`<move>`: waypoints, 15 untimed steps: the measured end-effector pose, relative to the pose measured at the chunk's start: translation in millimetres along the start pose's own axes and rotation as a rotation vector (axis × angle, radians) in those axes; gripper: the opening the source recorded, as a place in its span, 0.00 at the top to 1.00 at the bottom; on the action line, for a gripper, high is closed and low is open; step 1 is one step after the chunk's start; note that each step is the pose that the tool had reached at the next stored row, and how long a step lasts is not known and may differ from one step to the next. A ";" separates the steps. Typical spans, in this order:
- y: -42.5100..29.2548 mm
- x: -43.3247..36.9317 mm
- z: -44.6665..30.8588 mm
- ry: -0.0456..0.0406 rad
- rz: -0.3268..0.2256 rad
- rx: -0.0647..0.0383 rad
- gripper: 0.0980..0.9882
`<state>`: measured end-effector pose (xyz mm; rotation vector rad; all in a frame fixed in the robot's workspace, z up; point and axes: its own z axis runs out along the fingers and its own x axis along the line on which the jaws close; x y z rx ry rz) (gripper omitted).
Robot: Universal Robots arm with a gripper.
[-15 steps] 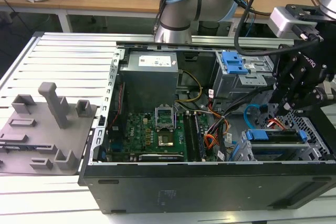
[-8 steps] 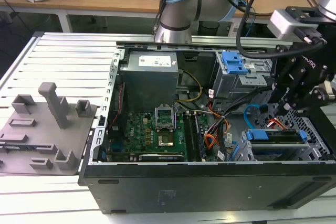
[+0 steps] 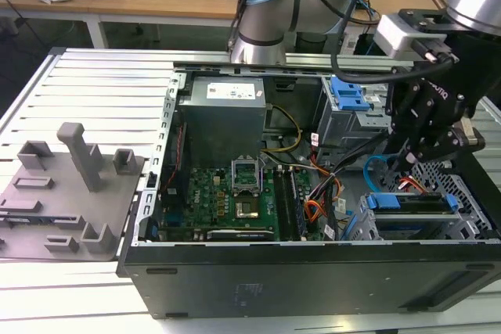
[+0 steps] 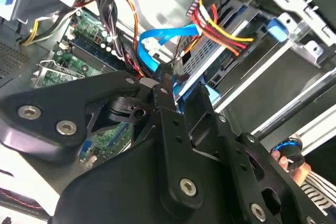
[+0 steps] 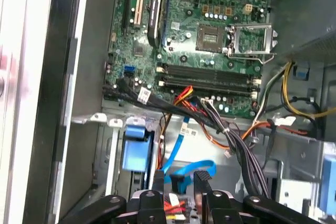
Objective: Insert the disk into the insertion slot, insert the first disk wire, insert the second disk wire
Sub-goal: 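Insert the second disk wire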
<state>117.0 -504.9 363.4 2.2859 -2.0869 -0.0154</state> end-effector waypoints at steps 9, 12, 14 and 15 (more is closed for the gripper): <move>1.6 -0.1 2.0 0.0091 -0.006 -0.001 0.93; 2.1 3.6 2.1 0.0102 -0.006 -0.001 0.93; 3.1 16.0 2.5 0.0101 -0.006 -0.001 0.93; 3.5 20.1 2.7 0.0101 -0.006 -0.001 0.93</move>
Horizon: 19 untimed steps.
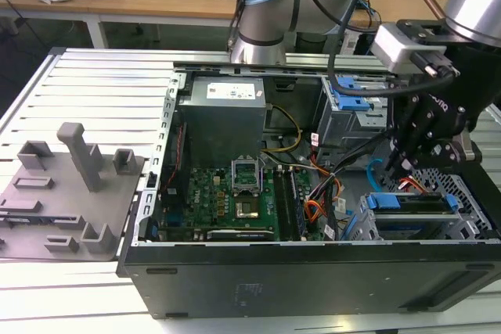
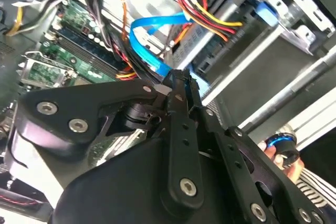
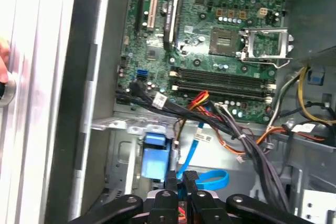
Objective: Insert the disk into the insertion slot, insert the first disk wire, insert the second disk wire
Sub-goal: 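Insert the second disk wire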
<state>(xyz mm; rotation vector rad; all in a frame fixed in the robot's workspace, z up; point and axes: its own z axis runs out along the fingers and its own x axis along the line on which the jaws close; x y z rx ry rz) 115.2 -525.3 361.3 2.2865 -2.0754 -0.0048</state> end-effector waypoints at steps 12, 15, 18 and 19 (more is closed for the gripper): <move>-19.1 12.9 11.2 -0.0011 0.024 -0.002 0.93; -24.0 13.7 14.4 -0.0010 0.025 -0.002 0.93; -25.6 13.7 16.5 -0.0017 0.025 -0.002 0.93; -26.0 13.8 16.8 -0.0017 0.025 -0.002 0.93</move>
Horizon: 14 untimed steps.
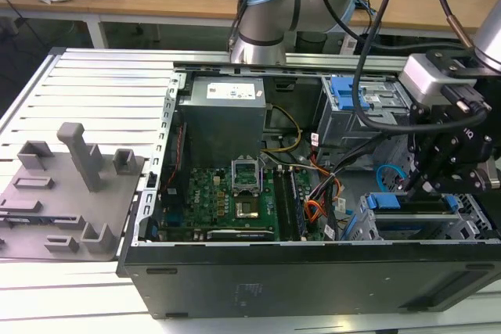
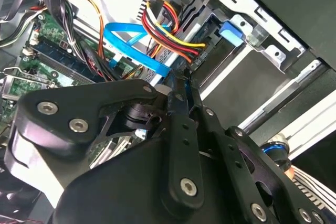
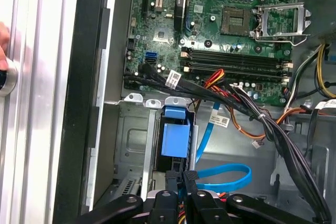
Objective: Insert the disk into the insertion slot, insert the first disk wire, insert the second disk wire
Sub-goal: 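Insert the second disk wire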
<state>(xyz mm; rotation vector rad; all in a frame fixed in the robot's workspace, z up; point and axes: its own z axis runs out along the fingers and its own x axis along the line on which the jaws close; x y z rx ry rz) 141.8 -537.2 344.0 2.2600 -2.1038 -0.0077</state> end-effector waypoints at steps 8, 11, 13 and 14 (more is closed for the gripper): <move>-1.4 0.0 0.7 -0.0015 0.020 -0.001 0.93; -1.6 0.1 0.2 -0.0018 0.022 -0.001 0.93; -1.6 0.1 -1.2 -0.0017 0.022 -0.001 0.93; -1.6 0.1 -1.0 -0.0020 0.022 -0.001 0.93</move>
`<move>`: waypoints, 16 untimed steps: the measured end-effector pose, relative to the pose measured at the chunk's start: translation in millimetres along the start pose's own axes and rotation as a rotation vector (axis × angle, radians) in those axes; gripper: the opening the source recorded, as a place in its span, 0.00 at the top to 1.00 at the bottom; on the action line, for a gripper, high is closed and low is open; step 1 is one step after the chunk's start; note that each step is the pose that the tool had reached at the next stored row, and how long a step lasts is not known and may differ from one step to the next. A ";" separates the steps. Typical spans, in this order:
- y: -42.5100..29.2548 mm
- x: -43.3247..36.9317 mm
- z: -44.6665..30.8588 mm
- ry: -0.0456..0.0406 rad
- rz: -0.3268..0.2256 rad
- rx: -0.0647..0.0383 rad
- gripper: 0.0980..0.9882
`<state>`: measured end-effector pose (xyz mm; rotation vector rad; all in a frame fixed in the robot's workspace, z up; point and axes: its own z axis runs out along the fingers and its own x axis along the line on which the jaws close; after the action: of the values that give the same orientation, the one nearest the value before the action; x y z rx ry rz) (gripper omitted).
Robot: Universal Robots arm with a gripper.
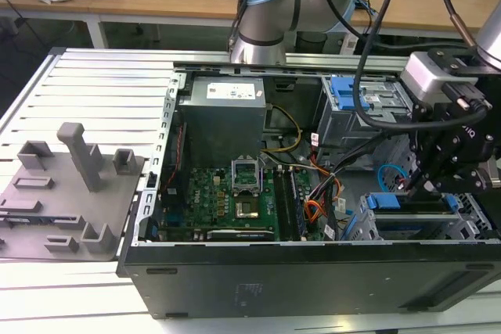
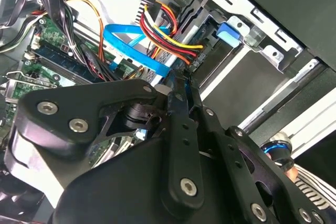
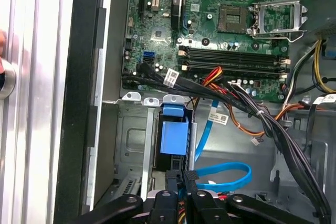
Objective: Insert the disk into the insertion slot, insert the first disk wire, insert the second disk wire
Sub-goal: 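Insert the second disk wire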
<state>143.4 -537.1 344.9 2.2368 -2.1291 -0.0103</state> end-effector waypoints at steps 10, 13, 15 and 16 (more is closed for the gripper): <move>-2.2 0.8 4.9 -0.0115 0.002 -0.005 0.93; -2.3 3.9 7.1 -0.0170 0.002 -0.005 0.93; -2.2 4.9 7.9 -0.0182 0.002 -0.005 0.93; -2.1 4.9 7.9 -0.0181 0.002 -0.005 0.93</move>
<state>145.4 -542.2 337.1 2.2405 -2.1380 -0.0357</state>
